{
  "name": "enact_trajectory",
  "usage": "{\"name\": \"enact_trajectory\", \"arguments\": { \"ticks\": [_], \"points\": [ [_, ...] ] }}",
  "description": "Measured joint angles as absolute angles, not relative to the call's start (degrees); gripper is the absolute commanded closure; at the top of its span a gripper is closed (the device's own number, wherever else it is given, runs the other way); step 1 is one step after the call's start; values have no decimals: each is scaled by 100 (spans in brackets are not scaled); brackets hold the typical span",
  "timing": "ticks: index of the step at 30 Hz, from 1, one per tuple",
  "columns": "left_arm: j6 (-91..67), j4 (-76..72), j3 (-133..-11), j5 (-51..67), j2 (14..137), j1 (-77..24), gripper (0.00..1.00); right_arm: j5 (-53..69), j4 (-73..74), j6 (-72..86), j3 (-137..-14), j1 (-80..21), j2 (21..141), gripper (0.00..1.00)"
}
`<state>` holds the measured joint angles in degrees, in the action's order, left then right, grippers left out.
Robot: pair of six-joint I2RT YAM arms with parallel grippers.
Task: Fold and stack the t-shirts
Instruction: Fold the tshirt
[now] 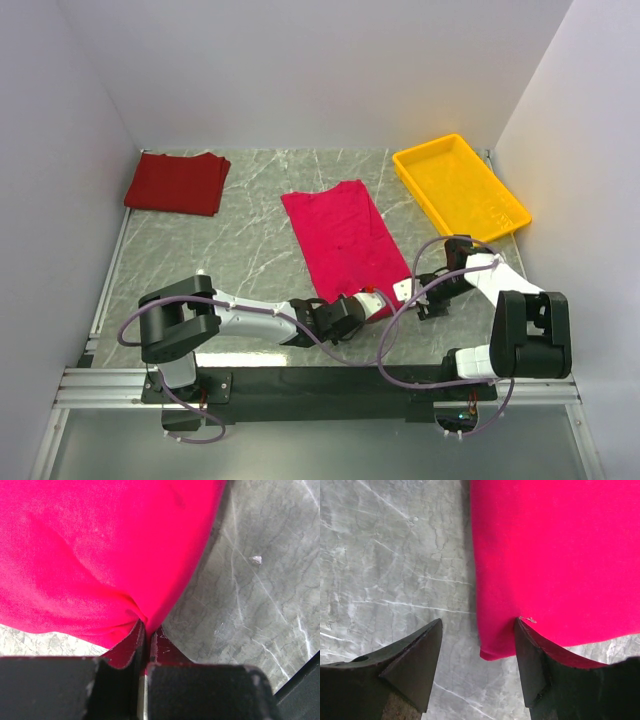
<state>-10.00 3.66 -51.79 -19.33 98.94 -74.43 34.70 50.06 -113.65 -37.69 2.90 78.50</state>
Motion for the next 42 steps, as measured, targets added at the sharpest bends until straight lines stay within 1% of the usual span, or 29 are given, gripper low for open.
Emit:
{"name": "enact_trajectory", "arguments": {
  "ticks": [4,7,10,13,20,28,30,31,32,34,35,42],
  "points": [
    [-1022,364,-5177,-1931,9891,-7443,99,3472,4950,-11338,-3743,290,7830,32],
    [-1022,364,-5177,-1929,9891,-7443,99,3461,4912,-11198,-3760,290,7883,34],
    [-1026,355,-5177,-1903,9889,-7443,99,3465,4932,-11050,-3859,287,8036,40],
    [-1033,349,-5175,-1850,9883,-7441,99,3479,4923,-10925,-3924,287,8141,42],
    [-1037,325,-5175,-1787,9883,-7432,99,3494,4845,-10591,-3953,276,8206,50],
    [-1041,233,-5078,-1721,9817,-7413,99,3498,4534,-10119,-3977,200,8235,54],
    [-1041,233,-5070,-1691,9806,-7406,99,3500,4471,-10049,-3977,200,8235,57],
    [-1041,233,-5070,-1680,9804,-7402,99,3498,4440,-10009,-3975,200,8235,60],
    [-1041,233,-5070,-1671,9802,-7395,99,3498,4407,-9983,-3975,198,8235,69],
    [-1041,233,-5070,-1638,9797,-7389,99,3481,4300,-9939,-3975,172,8235,75],
    [-1041,233,-5068,-1627,9797,-7389,99,3474,4244,-9915,-3975,163,8241,100],
    [-1090,150,-4958,-1435,9686,-7380,99,3457,4163,-10066,-3983,143,8232,100]
  ]
}}
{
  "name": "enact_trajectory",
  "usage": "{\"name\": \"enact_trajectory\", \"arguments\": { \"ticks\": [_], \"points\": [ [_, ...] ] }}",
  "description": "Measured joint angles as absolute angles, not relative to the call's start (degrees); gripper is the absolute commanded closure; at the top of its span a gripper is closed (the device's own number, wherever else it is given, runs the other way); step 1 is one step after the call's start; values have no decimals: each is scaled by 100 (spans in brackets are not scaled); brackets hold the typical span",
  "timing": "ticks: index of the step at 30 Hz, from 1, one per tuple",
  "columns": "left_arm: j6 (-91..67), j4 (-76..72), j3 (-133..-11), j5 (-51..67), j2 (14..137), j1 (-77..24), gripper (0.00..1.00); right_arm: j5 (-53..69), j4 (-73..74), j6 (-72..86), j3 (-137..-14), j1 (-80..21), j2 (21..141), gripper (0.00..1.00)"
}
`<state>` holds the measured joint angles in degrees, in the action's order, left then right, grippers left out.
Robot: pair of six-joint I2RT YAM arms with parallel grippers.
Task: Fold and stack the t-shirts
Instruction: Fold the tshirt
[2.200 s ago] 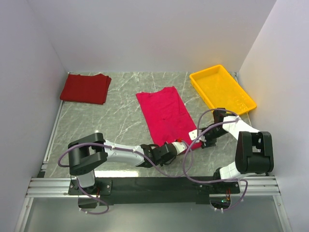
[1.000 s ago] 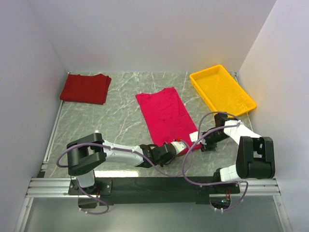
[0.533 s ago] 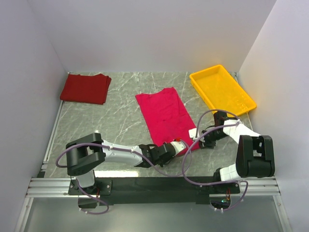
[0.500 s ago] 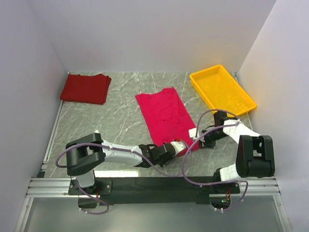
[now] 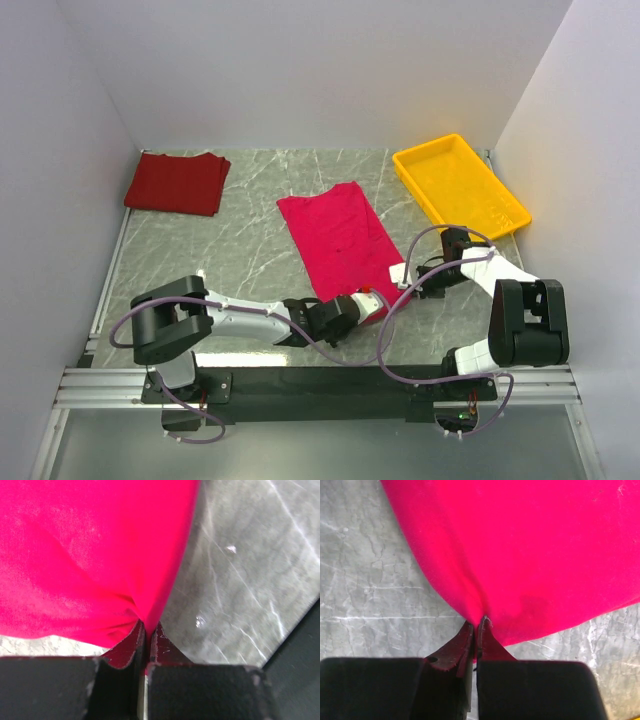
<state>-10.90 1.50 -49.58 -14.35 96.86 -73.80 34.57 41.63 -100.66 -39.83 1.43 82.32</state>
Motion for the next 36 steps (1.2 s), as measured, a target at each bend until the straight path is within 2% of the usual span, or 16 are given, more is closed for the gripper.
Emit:
{"name": "enact_trajectory", "arguments": {
  "ticks": [4,9,16,26,33,36],
  "points": [
    [-1149,189,-4836,-1262,9395,-7369,99,3450,4842,-10418,-4230,196,8259,100],
    [-1153,257,-4764,-1033,8729,-7216,99,3564,5929,-10680,-5159,231,8313,100],
    [-1177,412,-4757,-480,7900,-6519,99,3959,6904,-10556,-6396,200,8580,100],
    [-1055,716,-5203,541,7690,-5000,99,4528,7061,-9192,-8530,-110,9725,100],
    [-775,902,-5972,1131,8167,-4145,99,4539,6726,-8125,-9988,-467,10565,100],
    [-661,993,-6167,1243,8477,-3830,99,4504,6377,-7664,-10243,-569,10803,100]
  ]
}}
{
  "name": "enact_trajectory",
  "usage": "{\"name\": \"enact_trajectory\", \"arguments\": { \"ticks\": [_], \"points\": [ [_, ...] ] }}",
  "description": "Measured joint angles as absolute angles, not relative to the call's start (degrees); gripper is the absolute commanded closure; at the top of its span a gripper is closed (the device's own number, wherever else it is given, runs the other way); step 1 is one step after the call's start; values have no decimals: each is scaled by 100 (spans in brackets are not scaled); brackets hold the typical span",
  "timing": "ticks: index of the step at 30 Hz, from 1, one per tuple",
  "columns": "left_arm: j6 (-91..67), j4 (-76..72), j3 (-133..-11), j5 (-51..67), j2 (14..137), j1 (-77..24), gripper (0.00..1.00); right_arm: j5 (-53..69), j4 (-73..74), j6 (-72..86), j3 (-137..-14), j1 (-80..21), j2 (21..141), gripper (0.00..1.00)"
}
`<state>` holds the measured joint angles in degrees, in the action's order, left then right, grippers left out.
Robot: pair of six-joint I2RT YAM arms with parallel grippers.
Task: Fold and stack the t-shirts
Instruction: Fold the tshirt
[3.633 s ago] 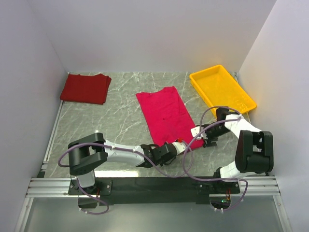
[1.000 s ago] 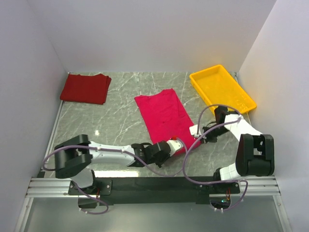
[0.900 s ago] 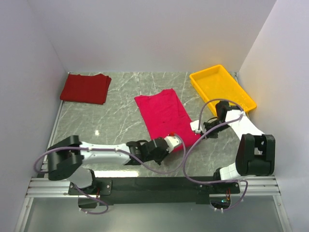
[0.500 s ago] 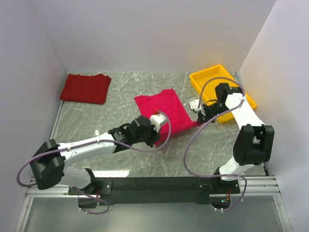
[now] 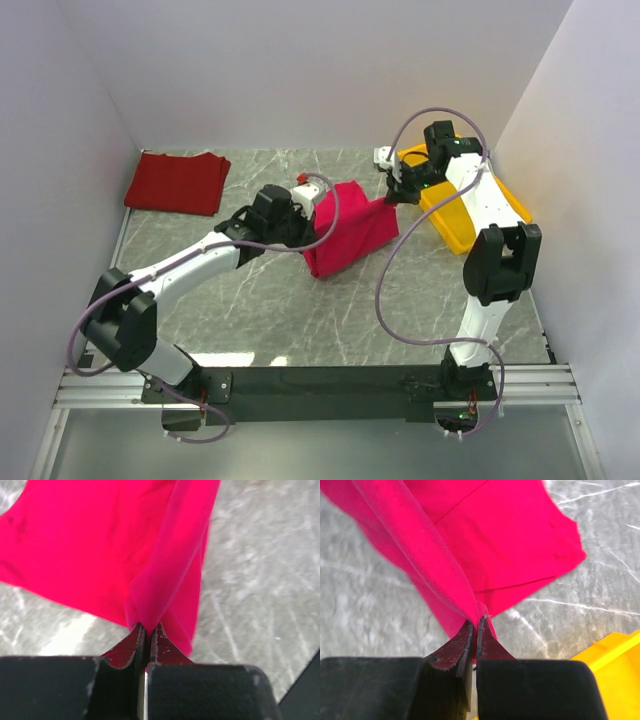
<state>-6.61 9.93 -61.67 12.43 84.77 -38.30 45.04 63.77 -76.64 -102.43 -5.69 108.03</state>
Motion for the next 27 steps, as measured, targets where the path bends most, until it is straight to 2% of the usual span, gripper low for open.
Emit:
{"name": "enact_trajectory", "arguments": {
  "ticks": [13,27],
  "points": [
    [-397,1070,-6755,1420,9076,-2987,99,4390,4853,-5913,-10777,-888,11306,100],
    [-362,1059,-7220,1682,10097,-2381,99,3983,3909,-4836,-10873,-1116,12046,100]
  ]
}}
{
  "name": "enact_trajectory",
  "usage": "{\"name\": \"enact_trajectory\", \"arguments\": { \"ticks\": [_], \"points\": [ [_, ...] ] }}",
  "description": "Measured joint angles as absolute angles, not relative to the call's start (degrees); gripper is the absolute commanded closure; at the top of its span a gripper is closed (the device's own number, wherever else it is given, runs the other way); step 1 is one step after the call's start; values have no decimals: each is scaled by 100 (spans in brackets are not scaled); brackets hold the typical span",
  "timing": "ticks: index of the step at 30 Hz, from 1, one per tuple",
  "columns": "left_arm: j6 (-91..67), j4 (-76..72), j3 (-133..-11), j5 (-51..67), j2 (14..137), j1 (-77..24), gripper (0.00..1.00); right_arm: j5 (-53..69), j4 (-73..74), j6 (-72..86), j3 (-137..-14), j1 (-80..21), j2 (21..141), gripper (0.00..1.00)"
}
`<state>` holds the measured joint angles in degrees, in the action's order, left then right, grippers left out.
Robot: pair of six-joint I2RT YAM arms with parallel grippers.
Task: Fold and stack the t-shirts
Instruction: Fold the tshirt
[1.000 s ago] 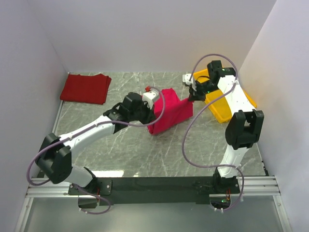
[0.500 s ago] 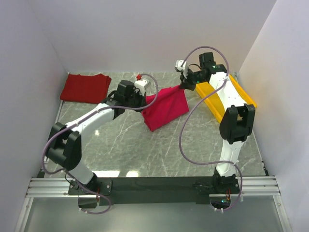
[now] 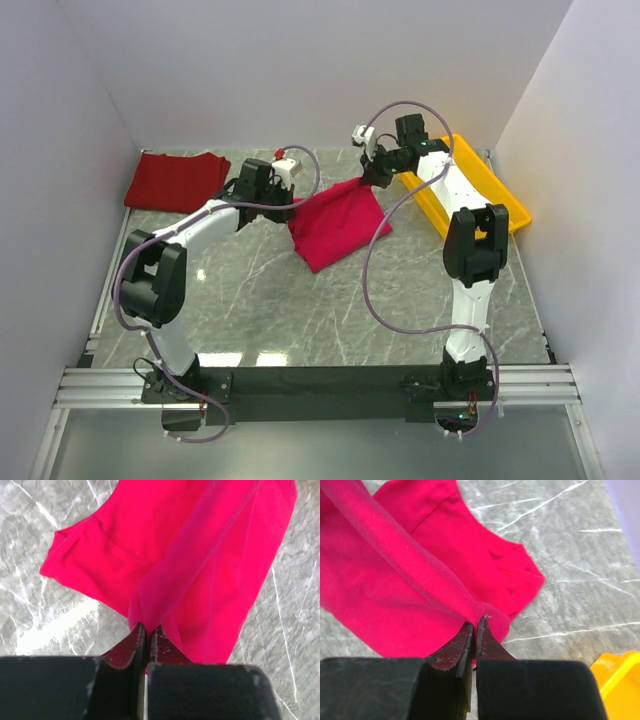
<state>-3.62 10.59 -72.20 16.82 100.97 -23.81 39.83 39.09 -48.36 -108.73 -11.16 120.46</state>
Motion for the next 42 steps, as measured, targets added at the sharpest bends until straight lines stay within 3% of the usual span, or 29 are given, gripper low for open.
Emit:
{"name": "enact_trajectory", "arguments": {
  "ticks": [15,17,18,20,21,22,25,26,27,33,36,37,38,40,42],
  "points": [
    [-384,1072,-7623,1811,10615,-2231,99,3776,3367,-4235,-11039,-1210,12315,100],
    [-392,1079,-7623,1767,10669,-2211,94,3706,3347,-4169,-11048,-1247,12372,100],
    [-408,1083,-7623,1717,10687,-2200,92,3660,3330,-4121,-11074,-1271,12414,99],
    [-440,1085,-7634,1573,10711,-2182,88,3529,3249,-3957,-11159,-1323,12512,86],
    [-473,1098,-7664,1494,10728,-2176,81,3450,3186,-3852,-11185,-1350,12562,66],
    [-513,1109,-7717,1413,10750,-2169,53,3332,3087,-3688,-11214,-1387,12610,50],
    [-655,1170,-7950,1037,10825,-2137,8,2838,2722,-3181,-11218,-1503,12720,32],
    [-738,1190,-8055,875,10842,-2117,4,2714,2639,-3039,-11218,-1522,12733,26],
    [-781,1192,-8134,744,10849,-2102,2,2545,2536,-2829,-11218,-1544,12735,25],
    [-1184,1227,-8617,-3,10809,-1951,1,2137,2198,-2147,-11192,-1540,12722,25],
    [-1592,1321,-8517,-5,10615,-1846,2,2246,2296,-1968,-11104,-1400,12632,31],
    [-1789,1313,-8348,56,10466,-1804,9,2359,2392,-1935,-11104,-1326,12597,35],
    [-1981,1293,-8134,139,10309,-1769,17,2517,2493,-1918,-11104,-1238,12560,45],
    [-2443,1100,-7513,493,9907,-1691,44,2856,2696,-1944,-11045,-1046,12453,53],
    [-2810,840,-6934,812,9618,-1693,50,3135,2871,-2012,-10827,-895,12287,57]
  ]
}}
